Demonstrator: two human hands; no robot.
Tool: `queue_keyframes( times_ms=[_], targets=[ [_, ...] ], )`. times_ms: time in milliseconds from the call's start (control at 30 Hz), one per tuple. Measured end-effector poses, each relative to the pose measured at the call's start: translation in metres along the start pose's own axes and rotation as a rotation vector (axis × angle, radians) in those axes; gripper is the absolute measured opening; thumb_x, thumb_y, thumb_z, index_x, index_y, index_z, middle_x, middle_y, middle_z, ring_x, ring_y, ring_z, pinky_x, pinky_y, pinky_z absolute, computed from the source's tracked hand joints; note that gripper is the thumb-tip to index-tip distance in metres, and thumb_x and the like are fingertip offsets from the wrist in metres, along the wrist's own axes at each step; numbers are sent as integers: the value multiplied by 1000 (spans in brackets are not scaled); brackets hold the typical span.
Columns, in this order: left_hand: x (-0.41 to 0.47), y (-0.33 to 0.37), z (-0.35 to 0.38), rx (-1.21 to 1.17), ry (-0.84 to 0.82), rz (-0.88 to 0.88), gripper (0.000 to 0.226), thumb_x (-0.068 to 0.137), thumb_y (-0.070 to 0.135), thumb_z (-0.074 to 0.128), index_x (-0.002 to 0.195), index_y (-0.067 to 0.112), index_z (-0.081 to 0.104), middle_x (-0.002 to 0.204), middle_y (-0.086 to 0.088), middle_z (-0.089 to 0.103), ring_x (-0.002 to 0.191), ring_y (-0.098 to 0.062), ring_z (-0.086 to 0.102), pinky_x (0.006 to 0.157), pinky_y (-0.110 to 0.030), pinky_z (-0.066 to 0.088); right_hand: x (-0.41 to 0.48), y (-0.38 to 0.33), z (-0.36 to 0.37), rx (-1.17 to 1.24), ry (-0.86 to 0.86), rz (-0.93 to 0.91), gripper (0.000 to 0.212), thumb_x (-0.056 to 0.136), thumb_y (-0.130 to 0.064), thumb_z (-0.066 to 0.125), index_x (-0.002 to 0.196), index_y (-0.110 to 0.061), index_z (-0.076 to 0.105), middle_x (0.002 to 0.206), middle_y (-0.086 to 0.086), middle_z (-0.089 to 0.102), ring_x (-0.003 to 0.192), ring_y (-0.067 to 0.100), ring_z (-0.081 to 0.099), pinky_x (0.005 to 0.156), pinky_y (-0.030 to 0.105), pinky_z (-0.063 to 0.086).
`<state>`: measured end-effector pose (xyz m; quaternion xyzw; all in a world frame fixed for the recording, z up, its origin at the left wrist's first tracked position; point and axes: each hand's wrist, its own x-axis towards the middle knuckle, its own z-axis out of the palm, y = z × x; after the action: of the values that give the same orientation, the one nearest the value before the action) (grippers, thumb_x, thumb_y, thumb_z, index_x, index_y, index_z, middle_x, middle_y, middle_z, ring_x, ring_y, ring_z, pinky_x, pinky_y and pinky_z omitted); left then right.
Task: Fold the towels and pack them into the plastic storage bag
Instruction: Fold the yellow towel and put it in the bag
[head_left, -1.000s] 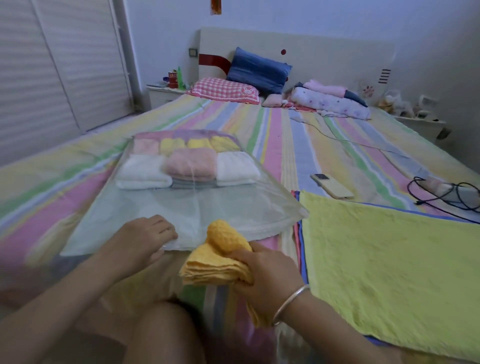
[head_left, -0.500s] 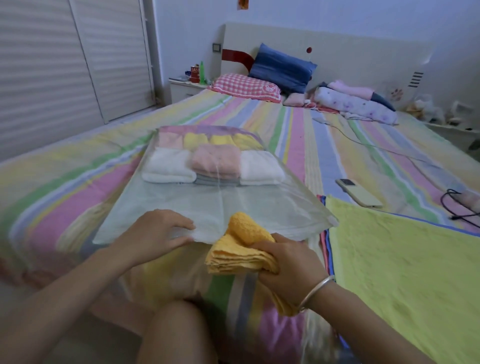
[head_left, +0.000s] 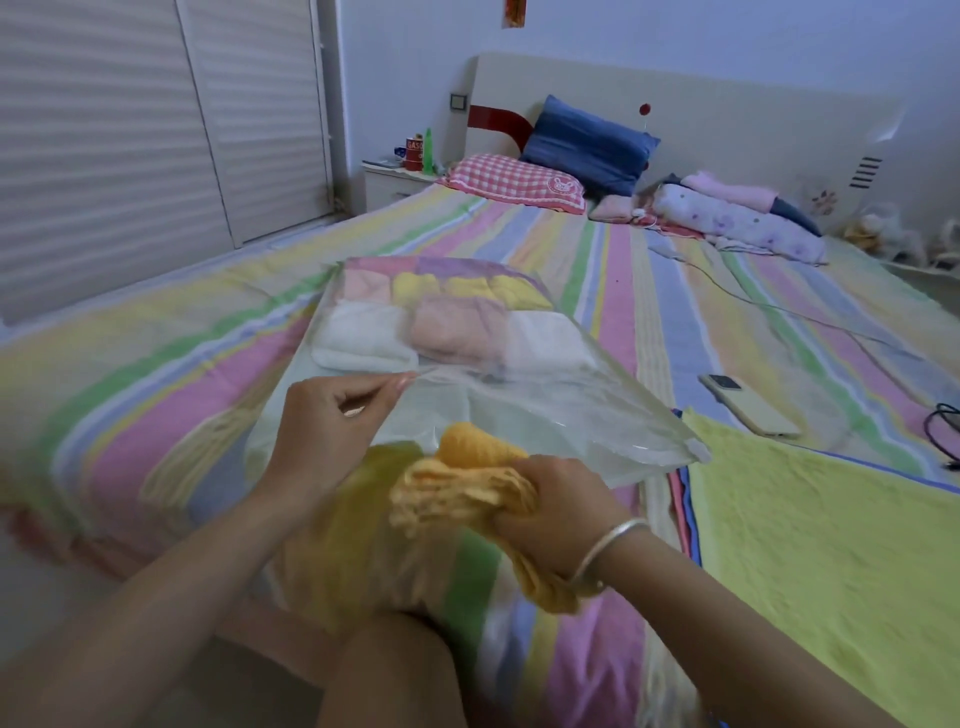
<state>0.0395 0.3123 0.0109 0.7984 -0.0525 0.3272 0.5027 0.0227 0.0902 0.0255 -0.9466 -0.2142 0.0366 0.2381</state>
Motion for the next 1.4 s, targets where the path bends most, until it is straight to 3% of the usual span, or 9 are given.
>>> queue_keyframes(
  times_ms=[67, 200, 467, 667, 833, 1067, 1167, 1233, 1400],
  targets=[
    [3, 8, 0, -39, 28, 31, 17, 87, 18, 69, 101, 12, 76, 95, 17, 72, 93, 6, 67, 84, -15, 53, 22, -14, -6, 225, 5, 155, 19, 73, -44, 61, 71, -25, 61, 81, 0, 67, 84, 21, 64, 74, 30, 49],
    [10, 16, -2, -25, 76, 118, 16, 87, 17, 69, 100, 12, 77, 100, 8, 73, 98, 4, 67, 91, -19, 51, 64, -29, -17, 583, -46, 314, 15, 84, -25, 63, 95, -16, 66, 93, 6, 67, 88, 24, 62, 78, 28, 47],
    [16, 1, -25, 457, 11, 398, 32, 84, 7, 60, 114, 14, 70, 106, 2, 72, 97, -14, 67, 80, -31, 56, 79, 3, -59, 472, -362, 285, 18, 58, -31, 67, 61, -13, 64, 60, 0, 62, 61, 14, 55, 63, 28, 46],
    [0, -31, -23, 708, -124, 132, 70, 69, -5, 60, 134, 17, 50, 124, -3, 62, 115, -25, 56, 99, -36, 40, 75, 19, -32, 600, 91, 368, 7, 81, -17, 67, 87, -16, 69, 82, 4, 70, 73, 16, 64, 69, 24, 53],
    [-8, -38, -29, 673, -114, 56, 64, 84, 4, 60, 145, 17, 42, 142, -4, 51, 132, -22, 45, 108, -37, 36, 93, -21, 13, 606, 30, 349, 25, 93, -28, 58, 115, -17, 63, 121, 5, 63, 113, 27, 58, 94, 19, 44],
    [-22, -54, -49, 858, -315, -187, 86, 88, 14, 47, 154, 19, -9, 163, -7, 1, 150, -21, 1, 122, -32, 5, 183, -62, 71, 306, 88, 366, 36, 95, -36, 46, 115, -9, 61, 112, 6, 62, 108, 25, 59, 85, 31, 45],
    [-27, -52, -57, 902, -336, -298, 102, 85, 26, 56, 150, 20, -22, 162, -5, -11, 150, -22, -3, 121, -33, 10, 192, -72, 105, 135, 24, 397, 44, 94, -42, 46, 124, -11, 55, 126, 8, 58, 116, 27, 55, 83, 25, 48],
    [-32, -51, -59, 864, -355, -382, 103, 87, 27, 57, 149, 21, -25, 162, -4, -14, 150, -23, 2, 117, -34, 20, 188, -74, 115, 155, -1, 411, 66, 88, -61, 46, 136, -16, 46, 134, 16, 50, 122, 35, 49, 98, 42, 44],
    [-43, -52, -58, 766, -325, -423, 91, 91, 23, 49, 151, 27, -19, 163, 3, -3, 134, -26, 41, 82, -36, 44, 175, -59, 97, 627, -79, 299, 67, 87, -59, 46, 133, -10, 50, 130, 10, 52, 116, 27, 53, 99, 40, 43]
  ],
)
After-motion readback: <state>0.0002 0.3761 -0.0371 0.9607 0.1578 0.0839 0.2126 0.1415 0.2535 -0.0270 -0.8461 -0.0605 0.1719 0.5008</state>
